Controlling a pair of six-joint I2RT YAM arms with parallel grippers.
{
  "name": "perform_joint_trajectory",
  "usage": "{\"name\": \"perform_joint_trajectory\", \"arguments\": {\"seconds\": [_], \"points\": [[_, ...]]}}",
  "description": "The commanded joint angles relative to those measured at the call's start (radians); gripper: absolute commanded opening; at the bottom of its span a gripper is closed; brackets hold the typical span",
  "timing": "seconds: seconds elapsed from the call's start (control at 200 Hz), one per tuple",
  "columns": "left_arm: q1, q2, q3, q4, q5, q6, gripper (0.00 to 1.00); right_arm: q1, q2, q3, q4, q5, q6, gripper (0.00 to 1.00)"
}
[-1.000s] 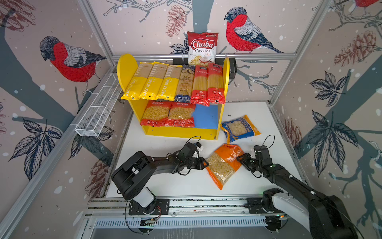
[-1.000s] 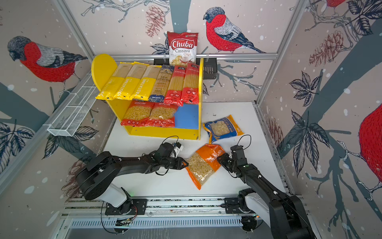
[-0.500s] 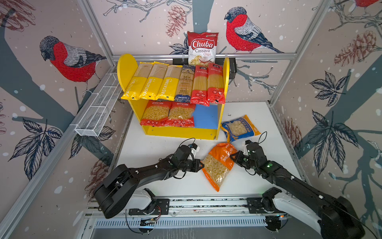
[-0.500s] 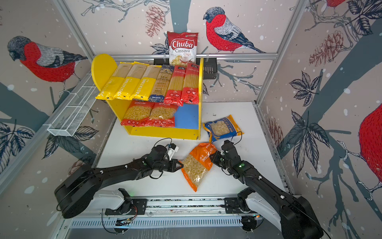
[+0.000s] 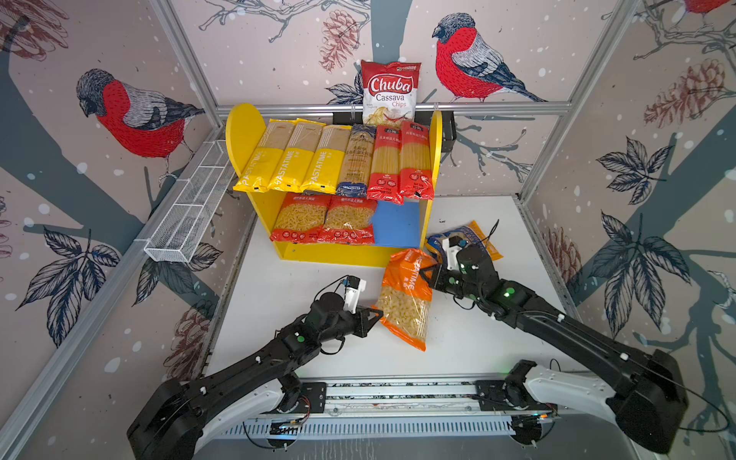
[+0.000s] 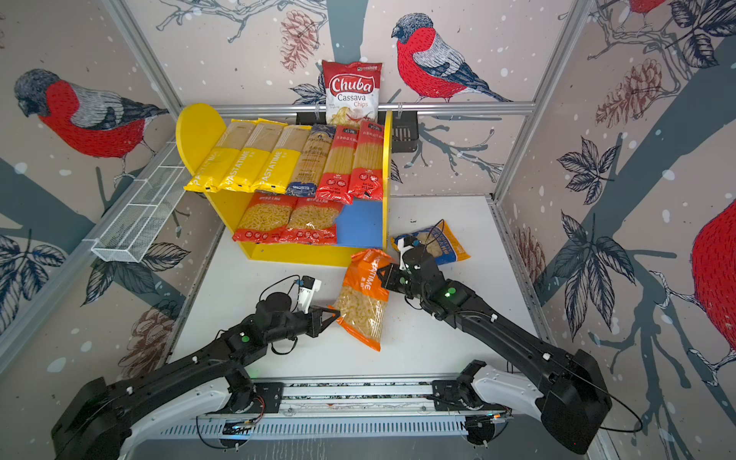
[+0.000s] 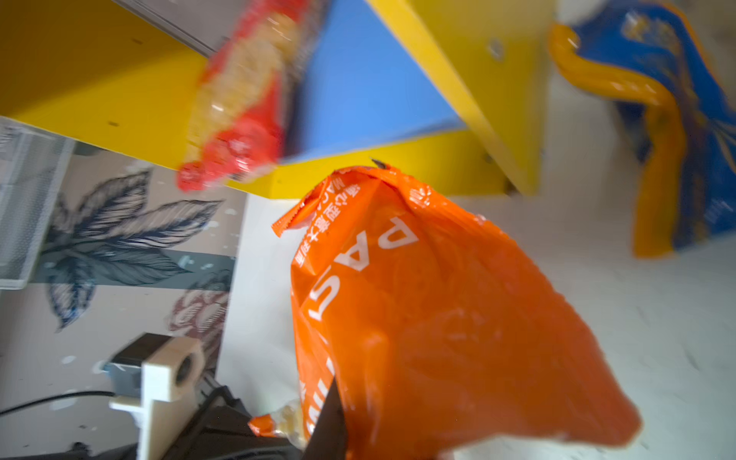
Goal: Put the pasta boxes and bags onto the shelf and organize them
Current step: 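Grasp the macaroni bag ends with both grippers and lift it, then carry the macaroni bag with both grippers into the lower shelf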
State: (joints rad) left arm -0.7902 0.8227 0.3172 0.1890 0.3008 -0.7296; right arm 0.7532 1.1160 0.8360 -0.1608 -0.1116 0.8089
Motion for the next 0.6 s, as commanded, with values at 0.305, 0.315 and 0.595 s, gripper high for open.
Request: {"name": "perform_joint_trajectory", "arguments": {"seconds": [0.305, 0.315, 0.595], "points": [[0.085, -0.047, 0.163, -0.117, -0.220, 0.183, 0.00, 0.033, 0.197, 0.196, 0.320, 0.122, -0.083, 0.00], [0.088, -0.044, 0.168, -0.119, -0.225, 0.188, 0.00, 0.035, 0.203, 0.200, 0.329, 0.127, -0.087, 0.00], [0.185, 0.071, 0.316, -0.070, -0.287, 0.295, 0.00, 0.051, 0.306, 0.228, 0.562, 0.272, -0.176, 0.00]]}}
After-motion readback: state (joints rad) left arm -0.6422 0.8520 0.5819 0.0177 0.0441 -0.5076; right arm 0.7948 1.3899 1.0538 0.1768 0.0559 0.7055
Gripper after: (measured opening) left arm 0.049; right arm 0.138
